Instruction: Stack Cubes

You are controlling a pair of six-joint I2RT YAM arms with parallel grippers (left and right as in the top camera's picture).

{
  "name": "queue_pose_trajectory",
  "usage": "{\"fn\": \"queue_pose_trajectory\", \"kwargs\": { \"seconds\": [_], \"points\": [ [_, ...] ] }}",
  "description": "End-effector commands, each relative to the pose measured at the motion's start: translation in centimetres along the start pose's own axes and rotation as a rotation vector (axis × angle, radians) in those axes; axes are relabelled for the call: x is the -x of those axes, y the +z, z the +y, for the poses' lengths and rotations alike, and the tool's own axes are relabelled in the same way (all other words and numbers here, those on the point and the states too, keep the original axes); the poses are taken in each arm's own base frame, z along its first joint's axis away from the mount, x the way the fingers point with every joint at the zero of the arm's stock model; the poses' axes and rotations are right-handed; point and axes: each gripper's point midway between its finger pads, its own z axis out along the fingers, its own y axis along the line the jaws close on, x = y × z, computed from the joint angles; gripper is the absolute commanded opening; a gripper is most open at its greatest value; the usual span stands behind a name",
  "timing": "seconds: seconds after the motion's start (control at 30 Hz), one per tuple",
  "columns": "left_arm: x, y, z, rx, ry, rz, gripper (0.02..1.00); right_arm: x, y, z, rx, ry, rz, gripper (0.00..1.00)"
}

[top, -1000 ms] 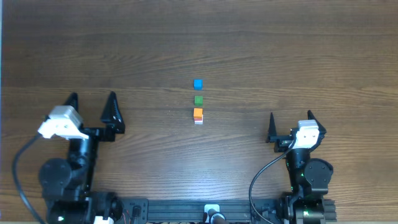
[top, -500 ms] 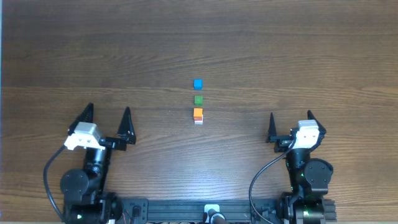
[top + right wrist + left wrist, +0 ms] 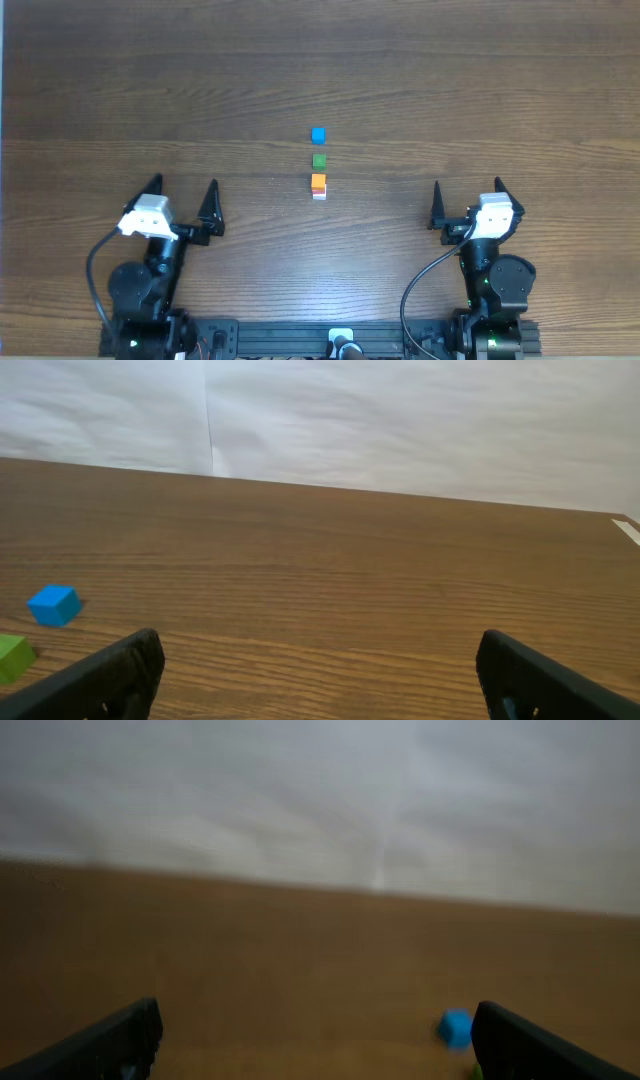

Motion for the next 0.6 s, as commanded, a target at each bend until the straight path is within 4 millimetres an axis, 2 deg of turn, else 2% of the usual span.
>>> {"fn": "queue_pose_trajectory", "kwargs": {
  "seconds": [0.03, 0.6],
  "points": [
    [-1.29, 0.05, 0.11, -0.005, 0.012, 0.033, 0.998, -0.16, -0.01, -0.01, -0.004, 0.002, 0.0, 0.991],
    [-1.33, 0.06, 0.13, -0.004, 0.006, 0.035, 0.998, -0.16, -0.01, -0.01, -0.004, 0.002, 0.0, 0.993]
  ]
}}
